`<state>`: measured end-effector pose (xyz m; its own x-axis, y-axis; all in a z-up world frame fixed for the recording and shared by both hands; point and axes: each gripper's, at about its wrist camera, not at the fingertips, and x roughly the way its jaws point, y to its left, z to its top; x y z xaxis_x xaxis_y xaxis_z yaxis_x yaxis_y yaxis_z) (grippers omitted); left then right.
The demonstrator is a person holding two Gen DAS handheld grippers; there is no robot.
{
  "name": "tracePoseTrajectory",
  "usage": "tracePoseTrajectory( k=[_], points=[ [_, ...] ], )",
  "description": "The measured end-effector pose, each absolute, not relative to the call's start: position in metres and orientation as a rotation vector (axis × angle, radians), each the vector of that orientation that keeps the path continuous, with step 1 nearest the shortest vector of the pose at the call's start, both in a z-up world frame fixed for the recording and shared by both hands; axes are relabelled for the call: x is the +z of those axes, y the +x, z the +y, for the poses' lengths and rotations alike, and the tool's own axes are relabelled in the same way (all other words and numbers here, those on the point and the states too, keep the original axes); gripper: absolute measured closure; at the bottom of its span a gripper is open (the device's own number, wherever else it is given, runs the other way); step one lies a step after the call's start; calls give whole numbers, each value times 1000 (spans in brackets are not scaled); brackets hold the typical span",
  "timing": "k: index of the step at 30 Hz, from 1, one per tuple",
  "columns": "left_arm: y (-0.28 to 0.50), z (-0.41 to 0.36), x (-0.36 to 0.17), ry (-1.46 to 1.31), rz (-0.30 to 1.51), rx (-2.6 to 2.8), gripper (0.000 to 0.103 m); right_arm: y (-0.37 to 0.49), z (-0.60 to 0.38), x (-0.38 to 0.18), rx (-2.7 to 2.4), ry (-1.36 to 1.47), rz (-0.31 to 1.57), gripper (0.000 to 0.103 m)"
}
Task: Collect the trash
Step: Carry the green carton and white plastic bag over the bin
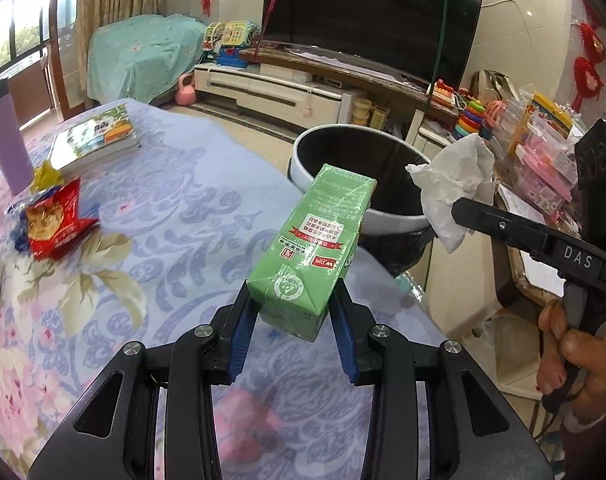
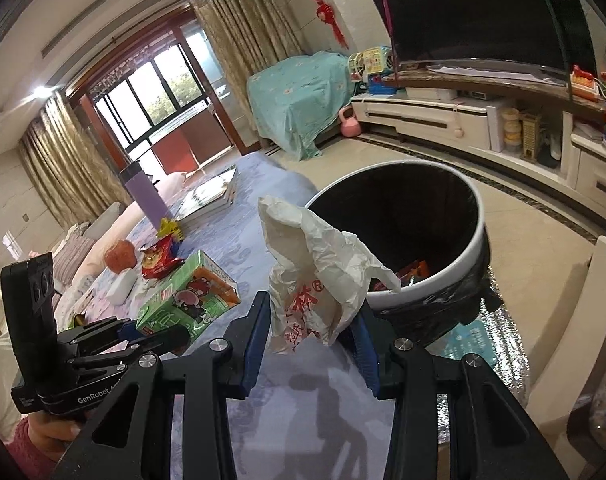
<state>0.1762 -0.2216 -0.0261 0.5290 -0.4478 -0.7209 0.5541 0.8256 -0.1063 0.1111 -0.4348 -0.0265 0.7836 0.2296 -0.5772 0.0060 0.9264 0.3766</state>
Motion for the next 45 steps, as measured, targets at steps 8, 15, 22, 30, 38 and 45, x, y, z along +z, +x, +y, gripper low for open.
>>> tracePoseTrajectory(
  k=[8,15,22,30,38,45],
  points=[
    [182,-244,-18,154,803,-611,68,114,-450,-24,108,375,652,62],
    [187,-261,-15,170,792,-619,68,120,-458,-23,103,376,651,62],
    [192,-272,-15,174,796,-619,69,125,-463,-24,106,369,651,62],
    [200,-282,-15,177,797,-622,69,131,-467,-23,97,363,652,62],
    [212,-295,-13,174,792,-627,70,138,-473,-23,90,364,661,62],
    [219,-306,-11,181,789,-633,70,144,-479,-24,85,363,673,62]
  ],
)
